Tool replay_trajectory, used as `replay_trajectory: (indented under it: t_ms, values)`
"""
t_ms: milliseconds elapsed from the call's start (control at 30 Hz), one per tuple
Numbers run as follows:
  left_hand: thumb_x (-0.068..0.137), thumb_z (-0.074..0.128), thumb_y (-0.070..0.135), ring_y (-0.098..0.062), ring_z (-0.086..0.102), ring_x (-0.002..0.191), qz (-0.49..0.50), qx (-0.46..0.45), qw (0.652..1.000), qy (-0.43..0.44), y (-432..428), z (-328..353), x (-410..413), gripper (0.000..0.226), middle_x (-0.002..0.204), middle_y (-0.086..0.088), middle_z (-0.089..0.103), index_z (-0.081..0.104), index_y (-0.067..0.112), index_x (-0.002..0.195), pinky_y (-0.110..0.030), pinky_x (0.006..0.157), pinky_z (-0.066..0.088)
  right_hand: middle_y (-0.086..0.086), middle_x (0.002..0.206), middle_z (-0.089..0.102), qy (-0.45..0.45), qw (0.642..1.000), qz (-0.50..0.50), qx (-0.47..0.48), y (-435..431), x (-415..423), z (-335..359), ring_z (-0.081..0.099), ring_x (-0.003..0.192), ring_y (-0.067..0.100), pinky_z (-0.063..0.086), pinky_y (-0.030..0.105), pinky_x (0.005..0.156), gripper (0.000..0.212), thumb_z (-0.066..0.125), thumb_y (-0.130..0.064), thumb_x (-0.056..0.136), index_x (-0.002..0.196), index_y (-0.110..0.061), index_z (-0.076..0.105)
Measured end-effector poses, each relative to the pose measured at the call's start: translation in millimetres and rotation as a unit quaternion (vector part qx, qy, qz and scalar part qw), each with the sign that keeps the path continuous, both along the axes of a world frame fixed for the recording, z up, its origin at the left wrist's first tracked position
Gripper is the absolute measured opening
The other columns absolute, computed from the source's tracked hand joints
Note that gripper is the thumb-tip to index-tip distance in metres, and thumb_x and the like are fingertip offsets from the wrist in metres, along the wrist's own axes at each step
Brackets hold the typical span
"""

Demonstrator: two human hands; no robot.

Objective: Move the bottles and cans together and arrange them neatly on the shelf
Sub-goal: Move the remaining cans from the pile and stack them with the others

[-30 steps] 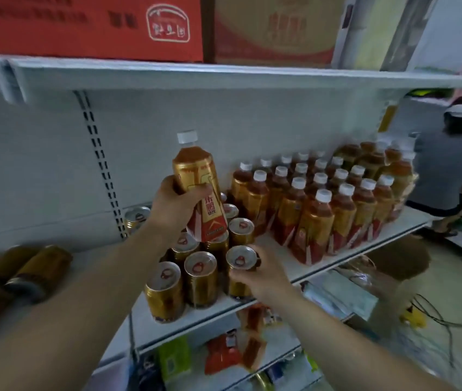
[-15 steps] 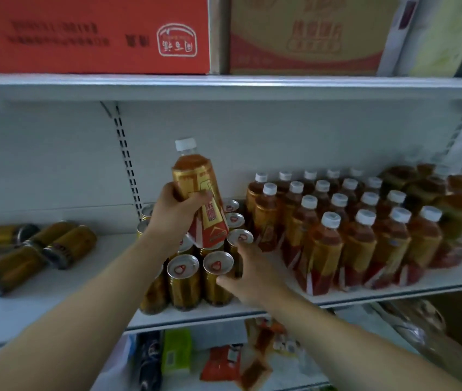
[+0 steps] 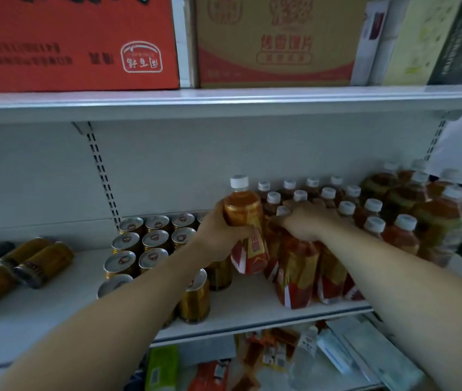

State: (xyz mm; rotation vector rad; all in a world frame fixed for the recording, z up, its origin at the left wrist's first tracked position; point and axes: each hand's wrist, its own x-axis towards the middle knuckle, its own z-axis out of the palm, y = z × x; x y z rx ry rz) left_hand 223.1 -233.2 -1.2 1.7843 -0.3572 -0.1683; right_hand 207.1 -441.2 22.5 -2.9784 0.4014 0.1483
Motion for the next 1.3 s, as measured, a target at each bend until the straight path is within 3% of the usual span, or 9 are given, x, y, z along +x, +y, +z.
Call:
replay_trajectory:
  t_ms: [167, 433, 567, 667, 733, 867, 1033, 1200, 1300]
  values:
    - [0.056, 0.084, 0.02, 0.01, 0.061, 0.083, -0.063, 0.105, 0.991, -0.056, -17, -17, 8, 0.082, 0.094, 0.021, 0.063, 0.037, 0.035, 0.121, -0.01, 0.062, 0.049, 0.011, 0.153, 0.032, -0.022, 1.0, 0.016, 0.006, -5, -4, 0, 0.026, 0.135, 0.039, 0.028, 0.058, 0.101, 0.058, 0.022, -0.055, 0.087, 0.138, -0.035, 0.039]
    - [0.048, 0.074, 0.06, -0.025, 0.033, 0.123, 0.019, 0.349, 0.927, -0.138, -4, -50, 19, 0.097, 0.13, 0.003, 0.036, 0.035, 0.039, 0.134, -0.047, 0.099, 0.039, 0.009, 0.137, 0.047, -0.049, 0.998, 0.025, 0.021, -8, -7, -3, 0.032, 0.129, 0.032, 0.029, 0.046, 0.08, 0.048, 0.023, -0.056, 0.09, 0.121, -0.031, 0.049]
    - [0.058, 0.074, 0.056, -0.017, 0.056, 0.107, -0.026, 0.301, 0.944, -0.131, -4, -53, 21, 0.079, 0.111, 0.013, 0.056, 0.038, 0.041, 0.126, -0.04, 0.09, 0.049, 0.009, 0.138, 0.047, -0.049, 0.998, 0.025, 0.018, -7, -4, -4, 0.032, 0.13, 0.032, 0.029, 0.046, 0.079, 0.051, 0.026, -0.059, 0.087, 0.124, -0.031, 0.049]
    - [0.065, 0.074, 0.045, -0.014, 0.059, 0.105, -0.029, 0.26, 0.956, -0.134, -10, -59, 17, 0.073, 0.108, 0.017, 0.059, 0.037, 0.041, 0.127, -0.03, 0.083, 0.049, 0.009, 0.137, 0.047, -0.05, 0.998, 0.025, 0.012, -7, -4, -4, 0.032, 0.129, 0.033, 0.029, 0.045, 0.077, 0.053, 0.028, -0.062, 0.086, 0.123, -0.03, 0.048]
    - [0.066, 0.072, 0.046, -0.017, 0.057, 0.108, -0.01, 0.266, 0.953, -0.146, -13, -59, 16, 0.072, 0.113, 0.012, 0.06, 0.035, 0.042, 0.128, -0.037, 0.089, 0.048, 0.008, 0.138, 0.046, -0.05, 0.998, 0.03, 0.008, -7, -3, -5, 0.03, 0.131, 0.034, 0.028, 0.046, 0.079, 0.056, 0.031, -0.066, 0.084, 0.124, -0.03, 0.048]
    - [0.071, 0.064, 0.062, -0.025, 0.03, 0.136, 0.028, 0.407, 0.893, -0.191, -14, -65, 17, 0.092, 0.146, 0.001, 0.037, 0.017, 0.031, 0.144, -0.051, 0.111, 0.022, 0.008, 0.142, 0.043, -0.039, 0.999, 0.037, 0.002, -8, -1, -6, 0.027, 0.134, 0.034, 0.028, 0.047, 0.079, 0.064, 0.037, -0.071, 0.081, 0.131, -0.03, 0.044]
    - [0.074, 0.048, 0.075, -0.026, 0.012, 0.144, -0.03, 0.484, 0.863, -0.14, -13, -59, 18, 0.101, 0.157, -0.001, 0.018, -0.004, 0.03, 0.148, -0.058, 0.112, 0.008, 0.012, 0.148, 0.036, -0.032, 0.999, 0.036, -0.003, -8, -4, -4, 0.024, 0.137, 0.036, 0.032, 0.049, 0.088, 0.071, 0.039, -0.073, 0.081, 0.138, -0.031, 0.038]
    - [0.072, 0.058, 0.065, -0.029, 0.038, 0.129, -0.097, 0.447, 0.882, -0.109, 21, -39, 23, 0.076, 0.14, -0.003, 0.039, 0.038, 0.022, 0.132, -0.05, 0.1, 0.038, 0.008, 0.15, 0.036, -0.008, 0.998, 0.048, -0.027, -6, -11, 4, 0.027, 0.136, 0.036, 0.028, 0.053, 0.103, 0.068, 0.034, -0.072, 0.084, 0.138, -0.03, 0.04]
    - [0.078, 0.06, 0.055, -0.024, 0.04, 0.127, -0.064, 0.446, 0.885, -0.116, 63, -33, 23, 0.071, 0.141, -0.002, 0.039, 0.037, 0.021, 0.136, -0.043, 0.103, 0.037, 0.007, 0.148, 0.039, -0.06, 0.992, 0.075, -0.08, 3, -14, 20, 0.031, 0.135, 0.033, 0.026, 0.05, 0.106, 0.068, 0.04, -0.067, 0.084, 0.14, -0.028, 0.038]
